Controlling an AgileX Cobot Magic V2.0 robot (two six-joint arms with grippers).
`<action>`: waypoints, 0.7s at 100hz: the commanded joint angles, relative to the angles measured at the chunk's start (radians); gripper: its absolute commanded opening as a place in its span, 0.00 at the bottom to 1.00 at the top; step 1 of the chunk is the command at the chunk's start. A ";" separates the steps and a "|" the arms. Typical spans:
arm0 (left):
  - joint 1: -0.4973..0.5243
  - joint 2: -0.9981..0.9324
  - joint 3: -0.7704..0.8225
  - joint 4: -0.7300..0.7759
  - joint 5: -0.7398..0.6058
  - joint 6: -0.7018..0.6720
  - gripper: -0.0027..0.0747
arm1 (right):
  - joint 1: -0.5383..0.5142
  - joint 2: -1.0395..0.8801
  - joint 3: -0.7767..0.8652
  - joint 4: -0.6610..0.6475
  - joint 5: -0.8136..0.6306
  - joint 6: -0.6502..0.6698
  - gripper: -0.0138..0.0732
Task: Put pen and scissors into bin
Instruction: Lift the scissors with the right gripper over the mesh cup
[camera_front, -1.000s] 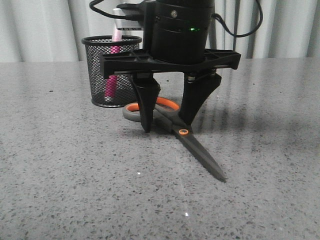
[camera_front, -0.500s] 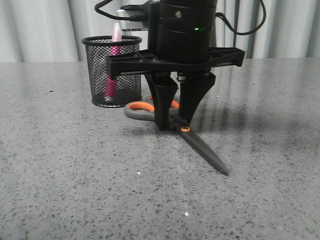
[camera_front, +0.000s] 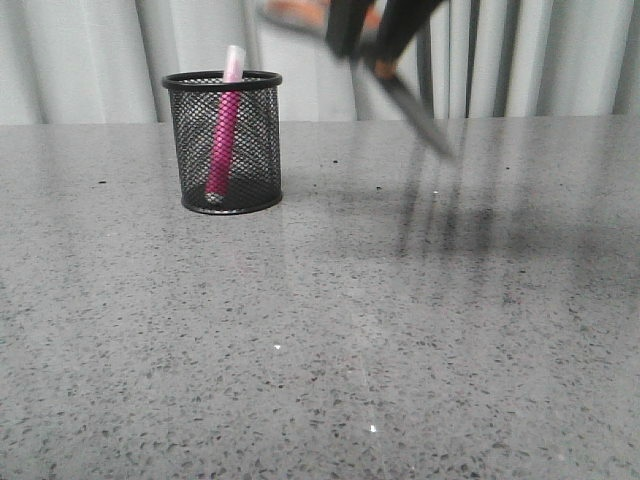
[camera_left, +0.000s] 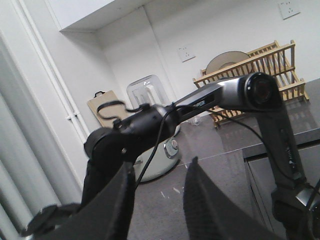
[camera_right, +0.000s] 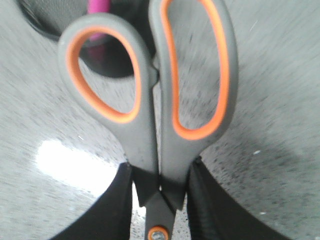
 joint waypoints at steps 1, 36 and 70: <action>-0.010 0.005 -0.021 -0.063 -0.057 -0.012 0.31 | -0.006 -0.105 -0.028 -0.034 -0.165 0.012 0.08; -0.010 0.005 -0.021 -0.063 -0.098 -0.012 0.31 | -0.004 -0.090 0.053 -0.222 -1.010 0.012 0.08; -0.010 0.002 -0.021 -0.063 -0.086 -0.012 0.31 | -0.052 0.133 0.126 -0.283 -1.427 0.005 0.08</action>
